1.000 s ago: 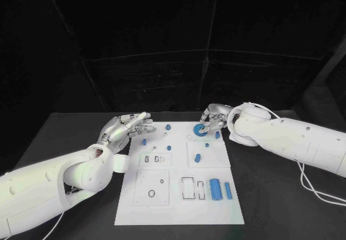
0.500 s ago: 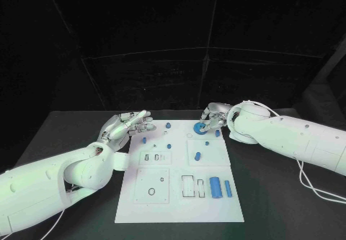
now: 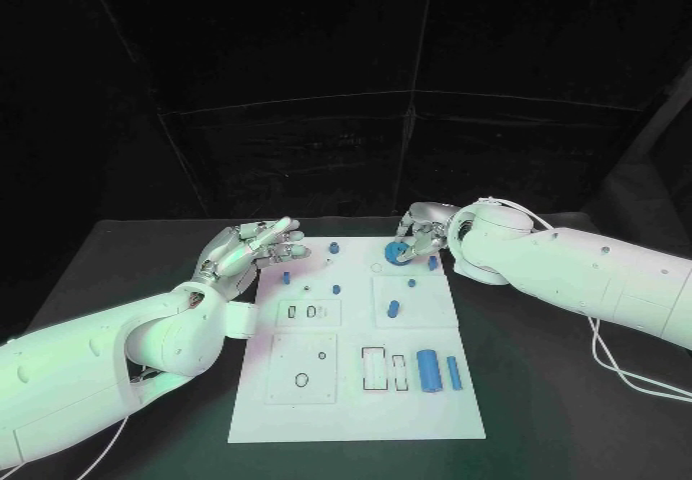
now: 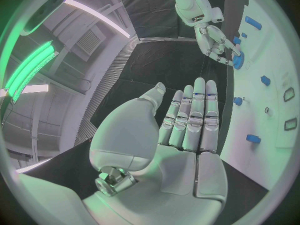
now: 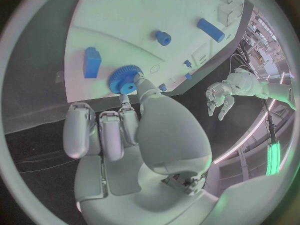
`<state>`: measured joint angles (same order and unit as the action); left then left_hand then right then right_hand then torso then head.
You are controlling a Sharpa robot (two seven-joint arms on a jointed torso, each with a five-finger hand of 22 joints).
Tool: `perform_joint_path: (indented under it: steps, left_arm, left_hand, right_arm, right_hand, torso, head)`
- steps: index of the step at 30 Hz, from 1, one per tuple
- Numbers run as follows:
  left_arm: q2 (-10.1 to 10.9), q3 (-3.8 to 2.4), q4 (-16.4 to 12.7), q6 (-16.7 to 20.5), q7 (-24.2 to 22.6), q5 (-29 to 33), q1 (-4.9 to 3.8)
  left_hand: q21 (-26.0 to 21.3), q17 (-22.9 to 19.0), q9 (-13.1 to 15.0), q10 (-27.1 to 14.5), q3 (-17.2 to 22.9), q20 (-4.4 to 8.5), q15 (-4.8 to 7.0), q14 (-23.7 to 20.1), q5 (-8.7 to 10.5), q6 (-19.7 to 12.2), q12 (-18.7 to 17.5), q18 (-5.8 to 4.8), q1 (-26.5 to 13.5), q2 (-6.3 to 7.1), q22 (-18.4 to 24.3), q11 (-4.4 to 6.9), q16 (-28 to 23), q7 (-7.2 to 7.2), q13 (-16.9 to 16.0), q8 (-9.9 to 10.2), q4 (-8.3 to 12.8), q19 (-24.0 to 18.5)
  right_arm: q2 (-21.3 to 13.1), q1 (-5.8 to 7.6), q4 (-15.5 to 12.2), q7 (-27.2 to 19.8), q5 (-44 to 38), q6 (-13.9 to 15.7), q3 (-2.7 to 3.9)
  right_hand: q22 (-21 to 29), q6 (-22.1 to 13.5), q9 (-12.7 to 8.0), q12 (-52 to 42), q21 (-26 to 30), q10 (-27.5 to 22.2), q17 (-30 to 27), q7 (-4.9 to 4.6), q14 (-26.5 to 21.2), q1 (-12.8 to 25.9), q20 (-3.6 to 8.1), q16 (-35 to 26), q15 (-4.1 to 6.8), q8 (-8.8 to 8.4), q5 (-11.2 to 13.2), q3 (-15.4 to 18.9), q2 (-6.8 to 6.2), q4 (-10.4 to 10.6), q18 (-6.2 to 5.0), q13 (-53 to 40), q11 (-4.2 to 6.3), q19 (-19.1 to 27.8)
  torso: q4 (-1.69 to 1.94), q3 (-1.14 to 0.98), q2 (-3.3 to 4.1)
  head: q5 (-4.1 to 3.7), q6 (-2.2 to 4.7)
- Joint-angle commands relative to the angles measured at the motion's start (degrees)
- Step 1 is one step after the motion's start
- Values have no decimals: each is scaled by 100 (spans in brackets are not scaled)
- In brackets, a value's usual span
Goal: Assemble the parts on the task board
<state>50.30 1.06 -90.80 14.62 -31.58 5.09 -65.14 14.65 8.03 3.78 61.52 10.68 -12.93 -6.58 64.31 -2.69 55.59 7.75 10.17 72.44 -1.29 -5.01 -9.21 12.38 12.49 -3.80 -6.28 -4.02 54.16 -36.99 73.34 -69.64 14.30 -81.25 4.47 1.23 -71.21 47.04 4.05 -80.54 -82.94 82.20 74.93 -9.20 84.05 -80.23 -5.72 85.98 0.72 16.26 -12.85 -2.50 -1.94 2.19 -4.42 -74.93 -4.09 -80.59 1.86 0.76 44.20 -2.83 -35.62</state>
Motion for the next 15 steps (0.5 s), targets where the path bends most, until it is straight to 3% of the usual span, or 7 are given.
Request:
perform_joint_path:
  steps: [1,10,15]
  left_arm:
    - [-5,-3,1,-125,-7,-2,-7]
    - [-1,-3,2,-130,-5,-2,-8]
    - [2,-3,4,-130,-6,-2,-8]
  left_hand:
    - [-27,6,-3,50,12,-4,13,33,-13,38,-20,39,-39,5,6,8,-35,1,5,30,4,53]
    - [-27,6,-3,50,12,-4,13,33,-13,38,-20,39,-39,5,6,8,-35,1,5,30,4,53]
    - [-27,6,-3,50,12,-4,13,33,-13,38,-20,39,-39,5,6,8,-35,1,5,30,4,53]
  right_arm:
    - [4,-19,-40,45,-327,-20,-10]
    - [-4,-29,-110,81,-434,216,-10]
    - [-17,-33,-194,33,-442,445,-10]
  right_hand:
    - [-7,25,-6,-39,-24,36,627,8,419,-61,-20,32,-38,25,43,-9,24,-45,61,-336,8,-37]
    - [-36,260,-5,-114,-39,114,654,40,422,-101,-3,45,-16,138,274,-332,197,-179,65,-448,39,-53]
    - [-60,467,-12,-140,-51,145,671,96,426,-84,27,53,21,170,288,-567,273,-236,69,-492,87,-68]
  torso:
    - [-1,1,-2]
    - [-7,-1,-1]
    - [-4,-4,-4]
  head:
    - [8,3]
    - [12,-9]
    - [15,6]
